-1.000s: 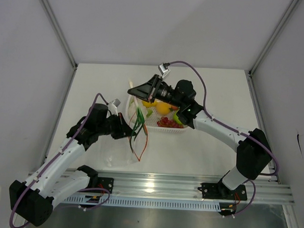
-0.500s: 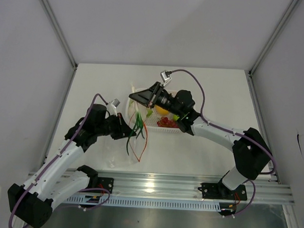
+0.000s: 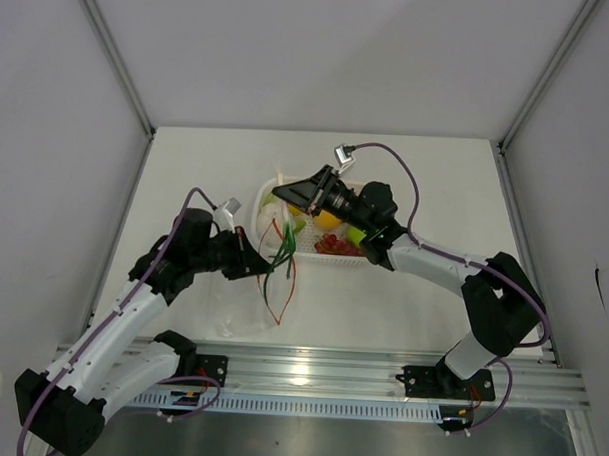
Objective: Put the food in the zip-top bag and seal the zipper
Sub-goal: Place the fake vegetable in the zipper food storage bag.
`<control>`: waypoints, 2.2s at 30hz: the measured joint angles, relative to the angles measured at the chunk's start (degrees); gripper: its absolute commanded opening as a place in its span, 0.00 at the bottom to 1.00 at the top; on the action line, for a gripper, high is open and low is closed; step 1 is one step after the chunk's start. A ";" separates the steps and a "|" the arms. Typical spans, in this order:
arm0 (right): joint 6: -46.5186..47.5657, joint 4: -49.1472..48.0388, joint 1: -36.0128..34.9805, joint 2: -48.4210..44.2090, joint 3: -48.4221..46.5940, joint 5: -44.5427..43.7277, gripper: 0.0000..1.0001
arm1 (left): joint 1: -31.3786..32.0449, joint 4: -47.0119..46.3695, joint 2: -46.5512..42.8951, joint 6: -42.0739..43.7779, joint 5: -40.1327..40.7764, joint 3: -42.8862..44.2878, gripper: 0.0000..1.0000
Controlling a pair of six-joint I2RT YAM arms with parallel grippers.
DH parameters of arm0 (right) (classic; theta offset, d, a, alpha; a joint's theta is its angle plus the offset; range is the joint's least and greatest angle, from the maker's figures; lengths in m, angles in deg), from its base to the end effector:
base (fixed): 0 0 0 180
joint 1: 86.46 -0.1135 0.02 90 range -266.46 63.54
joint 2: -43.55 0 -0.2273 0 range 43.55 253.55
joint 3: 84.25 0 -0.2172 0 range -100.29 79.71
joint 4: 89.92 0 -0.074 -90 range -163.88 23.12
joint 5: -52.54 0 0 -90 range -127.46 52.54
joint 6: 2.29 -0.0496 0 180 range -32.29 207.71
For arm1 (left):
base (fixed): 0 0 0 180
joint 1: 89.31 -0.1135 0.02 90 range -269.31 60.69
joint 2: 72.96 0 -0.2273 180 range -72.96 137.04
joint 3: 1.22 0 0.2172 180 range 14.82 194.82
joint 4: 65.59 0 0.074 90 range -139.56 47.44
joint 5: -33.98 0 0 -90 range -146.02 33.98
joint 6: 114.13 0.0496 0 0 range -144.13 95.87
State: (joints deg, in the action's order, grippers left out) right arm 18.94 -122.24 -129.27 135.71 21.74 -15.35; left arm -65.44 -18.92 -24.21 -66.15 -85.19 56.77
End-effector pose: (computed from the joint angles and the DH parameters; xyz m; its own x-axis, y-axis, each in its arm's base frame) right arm 0.2450 0.2524 0.3023 -0.7714 0.4626 -0.4370 -0.4923 0.0012 0.8704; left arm 0.1527 -0.0940 0.2480 -0.8864 -0.2469 -0.3916 0.1534 0.6415 -0.7516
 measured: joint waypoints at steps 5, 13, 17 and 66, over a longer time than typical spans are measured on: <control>-0.31 0.11 4.24 0.11 -0.04 2.97 0.00 | 0.00 0.15 -0.13 0.07 -0.42 0.00 0.01; -0.70 -0.20 5.22 3.58 -2.16 7.91 0.00 | 0.00 0.44 -0.13 0.24 -1.77 0.00 0.00; -0.66 -2.01 4.46 5.07 -2.16 10.19 0.00 | 0.00 0.39 -0.13 0.00 -2.82 0.00 0.01; 45.03 19.32 -17.25 -17.20 12.22 -21.27 0.20 | -1.09 -3.06 -1.55 -14.93 -9.92 0.07 0.00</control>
State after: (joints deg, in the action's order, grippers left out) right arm 63.96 -102.92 -146.51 118.51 33.96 -36.62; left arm -66.53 -21.98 -25.76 -81.07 -95.11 56.84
